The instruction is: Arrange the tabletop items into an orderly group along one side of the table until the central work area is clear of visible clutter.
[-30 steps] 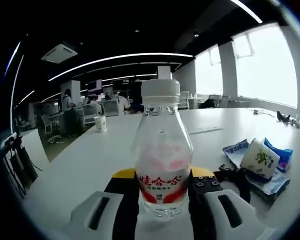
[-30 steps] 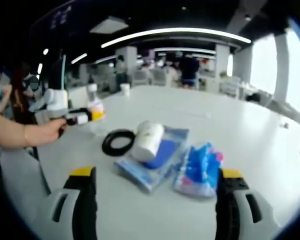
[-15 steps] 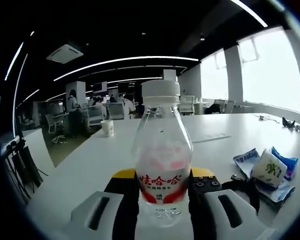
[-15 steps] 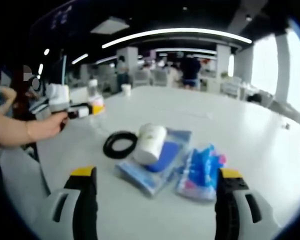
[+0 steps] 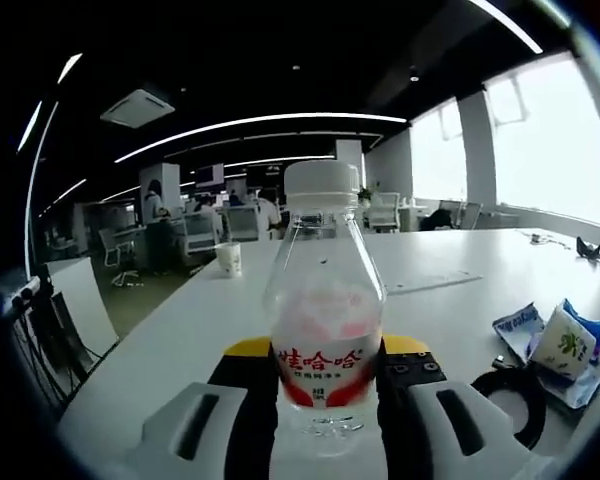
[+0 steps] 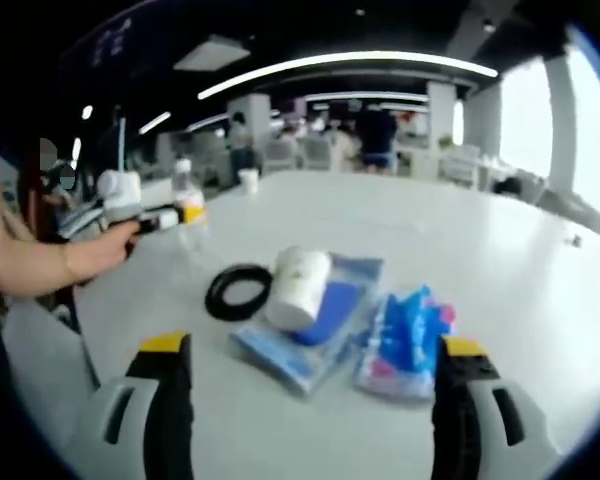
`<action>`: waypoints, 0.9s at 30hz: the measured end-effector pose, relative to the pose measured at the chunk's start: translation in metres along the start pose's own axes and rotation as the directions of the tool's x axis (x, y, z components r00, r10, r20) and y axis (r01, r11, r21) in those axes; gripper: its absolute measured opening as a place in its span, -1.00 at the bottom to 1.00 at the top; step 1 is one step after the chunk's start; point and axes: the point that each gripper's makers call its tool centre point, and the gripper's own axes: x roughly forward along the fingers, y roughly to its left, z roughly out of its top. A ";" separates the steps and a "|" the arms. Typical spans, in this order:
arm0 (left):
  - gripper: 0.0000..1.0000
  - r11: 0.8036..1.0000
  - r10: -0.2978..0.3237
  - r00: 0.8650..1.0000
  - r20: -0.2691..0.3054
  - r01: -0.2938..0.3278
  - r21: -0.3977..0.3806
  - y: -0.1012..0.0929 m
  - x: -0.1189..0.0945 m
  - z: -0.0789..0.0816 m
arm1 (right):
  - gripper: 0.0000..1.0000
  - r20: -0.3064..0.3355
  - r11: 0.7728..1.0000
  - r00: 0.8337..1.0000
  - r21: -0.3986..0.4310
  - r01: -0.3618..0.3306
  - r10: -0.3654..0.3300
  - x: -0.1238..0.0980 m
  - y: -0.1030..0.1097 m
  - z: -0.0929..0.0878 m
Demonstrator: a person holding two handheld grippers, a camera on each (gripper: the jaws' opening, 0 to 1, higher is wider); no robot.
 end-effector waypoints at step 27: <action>-0.29 0.999 0.039 0.999 0.008 -0.039 -0.007 0.043 0.055 -0.001 | 0.97 -0.054 1.000 0.998 -0.004 0.016 -0.016 0.014 -0.005 -0.004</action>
